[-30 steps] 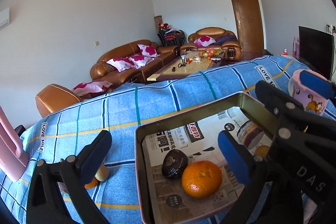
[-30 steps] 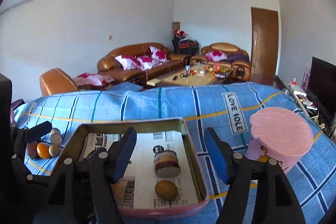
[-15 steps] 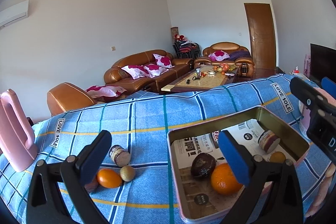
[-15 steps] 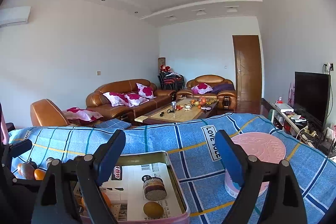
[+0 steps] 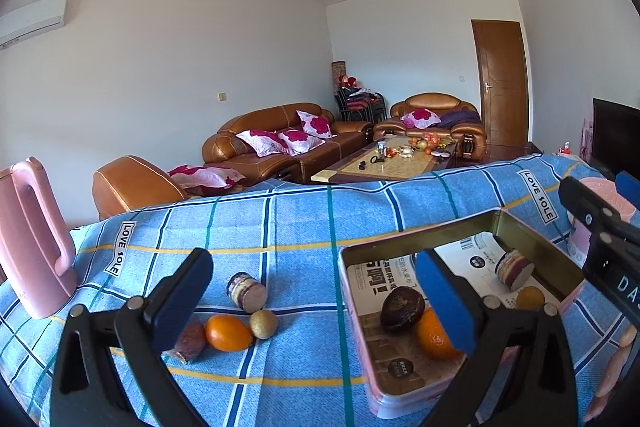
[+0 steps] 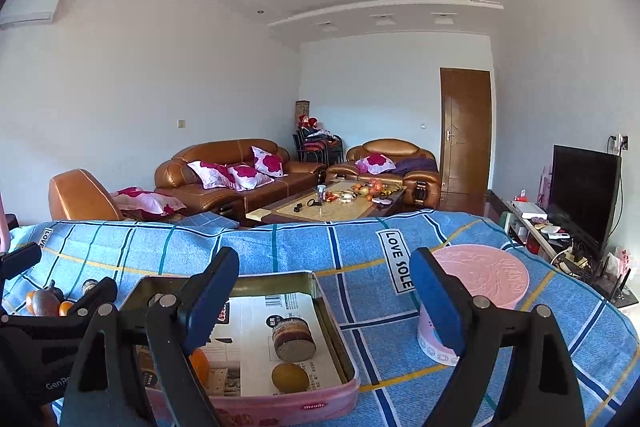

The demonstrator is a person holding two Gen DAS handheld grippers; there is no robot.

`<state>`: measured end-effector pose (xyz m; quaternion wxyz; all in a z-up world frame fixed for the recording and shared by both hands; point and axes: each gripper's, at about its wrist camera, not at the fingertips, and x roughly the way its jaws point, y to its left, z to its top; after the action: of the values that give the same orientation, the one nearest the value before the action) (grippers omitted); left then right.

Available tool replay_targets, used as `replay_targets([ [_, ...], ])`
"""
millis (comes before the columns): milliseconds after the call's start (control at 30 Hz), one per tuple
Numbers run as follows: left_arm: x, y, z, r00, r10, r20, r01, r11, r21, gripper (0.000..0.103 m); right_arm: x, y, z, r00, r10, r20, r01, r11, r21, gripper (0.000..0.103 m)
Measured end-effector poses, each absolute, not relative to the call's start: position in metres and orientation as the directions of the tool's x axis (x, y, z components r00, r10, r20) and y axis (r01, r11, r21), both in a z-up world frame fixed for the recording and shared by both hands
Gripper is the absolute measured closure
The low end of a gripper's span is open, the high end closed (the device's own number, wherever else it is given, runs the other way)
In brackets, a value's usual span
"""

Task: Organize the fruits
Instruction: 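Withdraw both open tools from the tin box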

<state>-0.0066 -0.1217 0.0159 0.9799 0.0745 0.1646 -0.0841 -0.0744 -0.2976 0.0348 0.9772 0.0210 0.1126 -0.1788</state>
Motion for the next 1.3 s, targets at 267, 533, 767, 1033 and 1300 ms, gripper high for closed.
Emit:
replay_targets([
  [267,-0.01,-0.111,0.016,0.927,-0.142,-0.346,0.185,0.978,0.095,0.0,-0.087,-0.294,0.032,0.899,-0.367,-0.239,0.38,0.925,0.011,0.015],
  [533,-0.013,-0.097,0.014,0.92,-0.156,-0.358,0.191,0.979,0.066,0.0,-0.092,-0.29,0.03,0.862,-0.425,-0.276,0.443,0.896,0.004,0.015],
  [767,-0.015,-0.083,0.013,0.915,-0.168,-0.366,0.203,0.977,0.059,0.0,-0.093,-0.269,0.029,0.852,-0.432,-0.295,0.448,0.894,-0.015,0.015],
  [1033,-0.009,-0.061,0.013,0.922,-0.138,-0.361,0.179,0.98,0.083,0.0,-0.082,-0.228,0.027,0.874,-0.37,-0.313,0.388,0.922,-0.007,0.015],
  [1300,0.008,-0.021,0.011,0.917,-0.08,-0.39,0.115,0.991,0.066,0.0,-0.066,-0.186,0.025,0.894,-0.315,-0.319,0.33,0.944,-0.008,0.015],
])
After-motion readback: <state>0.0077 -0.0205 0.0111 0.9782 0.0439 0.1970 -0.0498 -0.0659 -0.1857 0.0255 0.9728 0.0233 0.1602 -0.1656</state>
